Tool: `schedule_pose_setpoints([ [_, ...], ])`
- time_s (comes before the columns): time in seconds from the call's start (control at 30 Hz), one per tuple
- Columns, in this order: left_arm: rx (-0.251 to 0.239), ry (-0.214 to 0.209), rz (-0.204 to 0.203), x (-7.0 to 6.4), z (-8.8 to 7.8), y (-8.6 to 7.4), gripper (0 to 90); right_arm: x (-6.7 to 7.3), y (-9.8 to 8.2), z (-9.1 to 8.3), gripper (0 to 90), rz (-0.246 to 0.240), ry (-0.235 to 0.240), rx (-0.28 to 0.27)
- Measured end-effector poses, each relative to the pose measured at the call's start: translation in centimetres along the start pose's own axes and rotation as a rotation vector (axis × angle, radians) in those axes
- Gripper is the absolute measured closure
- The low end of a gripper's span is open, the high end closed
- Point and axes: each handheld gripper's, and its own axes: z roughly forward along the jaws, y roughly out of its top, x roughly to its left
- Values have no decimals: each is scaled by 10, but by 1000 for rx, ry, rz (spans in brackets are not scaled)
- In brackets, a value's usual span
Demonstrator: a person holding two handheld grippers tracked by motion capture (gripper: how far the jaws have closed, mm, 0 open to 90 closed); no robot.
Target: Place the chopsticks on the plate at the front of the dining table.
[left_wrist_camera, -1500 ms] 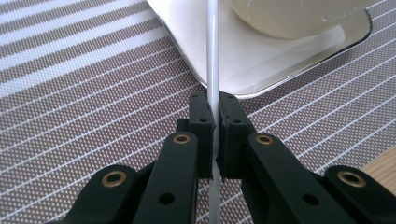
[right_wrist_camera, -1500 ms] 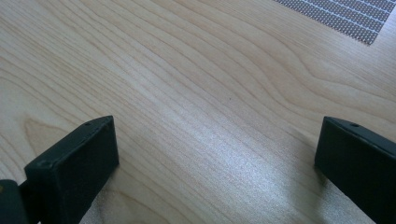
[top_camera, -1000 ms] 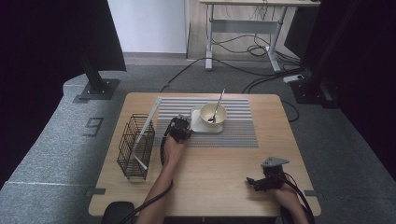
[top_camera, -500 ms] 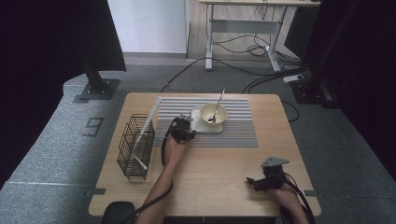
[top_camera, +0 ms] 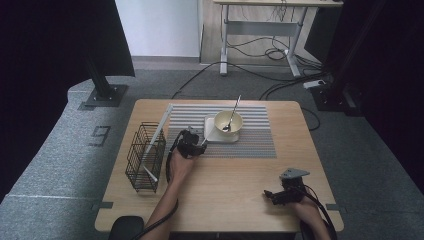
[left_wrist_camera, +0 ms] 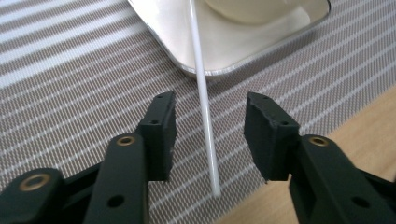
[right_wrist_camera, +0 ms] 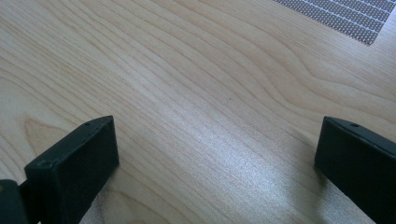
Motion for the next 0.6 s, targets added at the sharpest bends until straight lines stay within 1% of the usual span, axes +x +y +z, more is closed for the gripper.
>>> schedule_pose_setpoints([
  [0.07,6,-2,6,-1,-1,-3,595,0,0,0,0,0,0,0],
  [0.17,17,-4,2,-2,0,-5,679,0,0,0,0,0,0,0],
  [0.23,31,-15,-1,-3,3,-6,719,0,0,0,0,0,0,0],
  [0.3,50,-4,10,-4,6,-7,738,0,0,0,0,0,0,0],
  [0.33,54,-10,8,-3,7,-8,752,0,0,0,0,0,0,0],
  [0.43,53,-19,-3,-4,9,-8,766,0,0,0,0,0,0,0],
  [0.5,50,-28,-4,-5,10,-7,763,0,0,0,0,0,0,0],
  [0.6,50,-27,1,-7,11,-5,747,0,0,0,0,0,0,0],
])
